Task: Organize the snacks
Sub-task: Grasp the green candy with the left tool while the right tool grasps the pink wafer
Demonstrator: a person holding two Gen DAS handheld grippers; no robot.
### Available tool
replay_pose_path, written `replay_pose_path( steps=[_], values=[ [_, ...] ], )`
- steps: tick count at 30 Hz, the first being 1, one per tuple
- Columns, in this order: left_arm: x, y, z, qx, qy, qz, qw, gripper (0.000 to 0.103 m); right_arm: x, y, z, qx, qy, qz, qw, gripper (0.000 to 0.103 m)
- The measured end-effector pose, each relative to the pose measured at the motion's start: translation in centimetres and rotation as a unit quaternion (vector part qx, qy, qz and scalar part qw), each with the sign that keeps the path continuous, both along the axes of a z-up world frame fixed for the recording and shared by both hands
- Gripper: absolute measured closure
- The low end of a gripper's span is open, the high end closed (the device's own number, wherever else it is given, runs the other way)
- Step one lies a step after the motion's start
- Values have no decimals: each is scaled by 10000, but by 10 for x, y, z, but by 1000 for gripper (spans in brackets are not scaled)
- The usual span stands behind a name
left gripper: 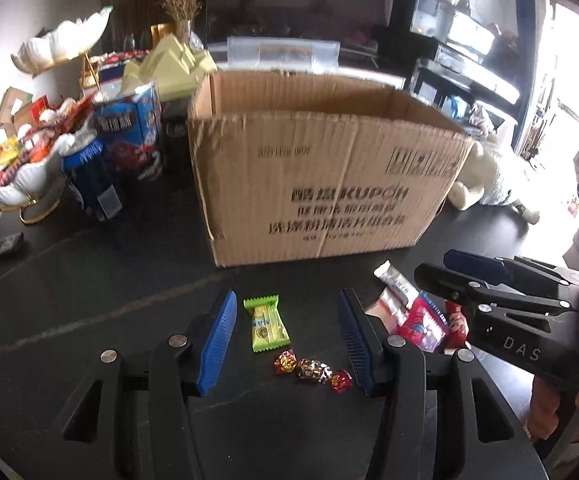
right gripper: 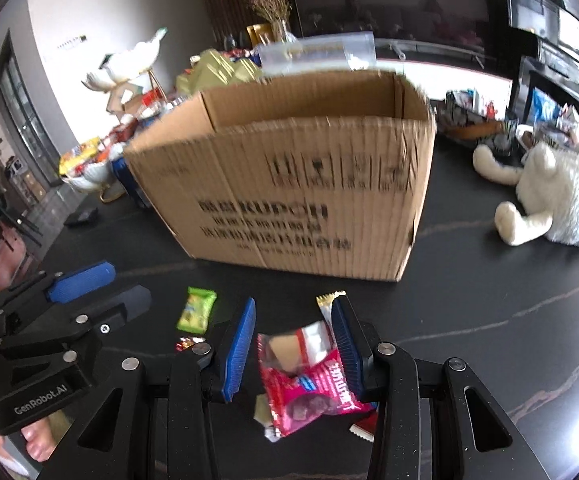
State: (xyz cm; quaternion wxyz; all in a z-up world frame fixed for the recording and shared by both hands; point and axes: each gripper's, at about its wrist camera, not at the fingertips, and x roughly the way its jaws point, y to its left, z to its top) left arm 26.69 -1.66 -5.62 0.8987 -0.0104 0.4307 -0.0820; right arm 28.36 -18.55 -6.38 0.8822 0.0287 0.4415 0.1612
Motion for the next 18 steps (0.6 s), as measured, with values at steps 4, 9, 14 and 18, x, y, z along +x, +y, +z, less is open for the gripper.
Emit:
replay_pose_path(
  steps=[4, 9, 14, 18],
  values=[
    [5, -1, -13, 21, 122, -18, 9999, 51, 5, -1, -12, -57, 140, -9, 9999, 62],
    [12, -3, -27, 75, 265, -34, 9996, 51, 11, -2, -25, -102, 262, -35, 9996, 62],
    [19, -5, -43, 166, 361, 2, 9992, 51, 17, -3, -39, -227, 374, 2, 9990, 62],
    [23, -5, -53, 184, 464, 4, 9988, 52, 20, -4, -49, -293, 472, 24, 9985, 62]
  ],
)
